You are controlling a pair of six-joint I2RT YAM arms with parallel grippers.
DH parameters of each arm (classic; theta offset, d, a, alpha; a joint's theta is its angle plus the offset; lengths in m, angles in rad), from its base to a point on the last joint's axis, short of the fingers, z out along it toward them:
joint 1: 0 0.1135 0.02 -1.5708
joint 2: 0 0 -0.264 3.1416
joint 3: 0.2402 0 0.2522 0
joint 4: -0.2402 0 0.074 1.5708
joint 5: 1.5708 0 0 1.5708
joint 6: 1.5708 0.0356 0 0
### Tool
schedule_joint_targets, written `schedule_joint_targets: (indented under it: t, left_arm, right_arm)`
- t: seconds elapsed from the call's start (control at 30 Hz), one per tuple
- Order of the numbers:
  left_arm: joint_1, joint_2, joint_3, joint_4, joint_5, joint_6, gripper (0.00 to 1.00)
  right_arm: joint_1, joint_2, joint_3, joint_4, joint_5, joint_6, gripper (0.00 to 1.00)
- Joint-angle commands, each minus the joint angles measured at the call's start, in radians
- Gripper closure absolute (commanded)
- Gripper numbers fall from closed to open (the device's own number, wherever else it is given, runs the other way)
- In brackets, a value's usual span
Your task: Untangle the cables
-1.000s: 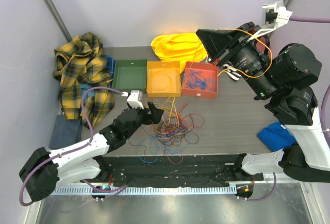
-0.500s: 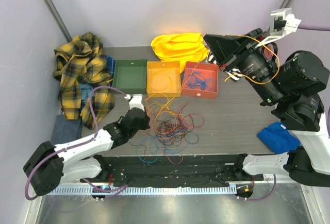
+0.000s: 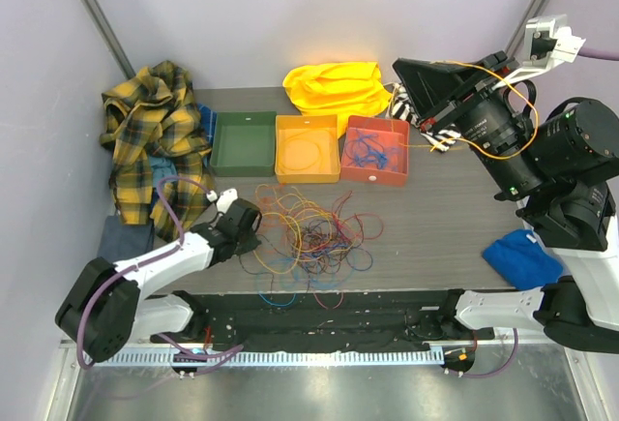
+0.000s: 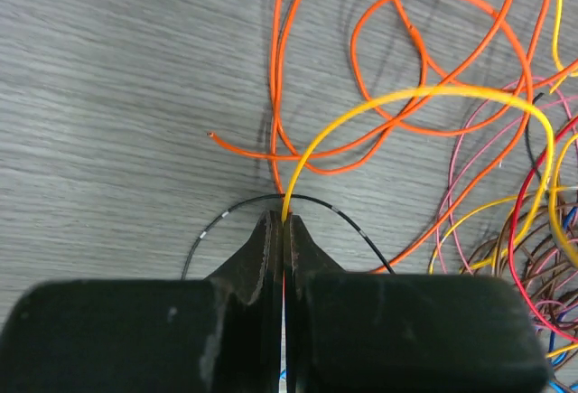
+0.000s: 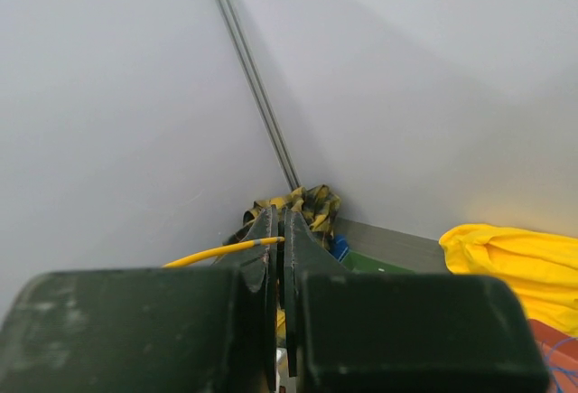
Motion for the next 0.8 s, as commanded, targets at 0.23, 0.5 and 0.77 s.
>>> schedule_joint_targets:
  t: [0.23, 0.5, 0.77]
  left_arm:
    - [0.002, -0.069, -0.012, 0.011, 0.113, 0.007, 1.00]
    - [0.002, -0.163, -0.075, 0.003, 0.113, 0.003, 1.00]
    - [0.002, -0.244, -0.115, 0.025, 0.145, 0.000, 1.00]
  right_arm:
    - [0.002, 0.042, -0.013, 0.040, 0.084, -0.061, 0.99]
    - [-0.012, 0.174, -0.041, 0.095, 0.129, -0.112, 0.99]
    - [-0.173, 0.301, -0.036, 0.172, 0.005, -0.009, 0.99]
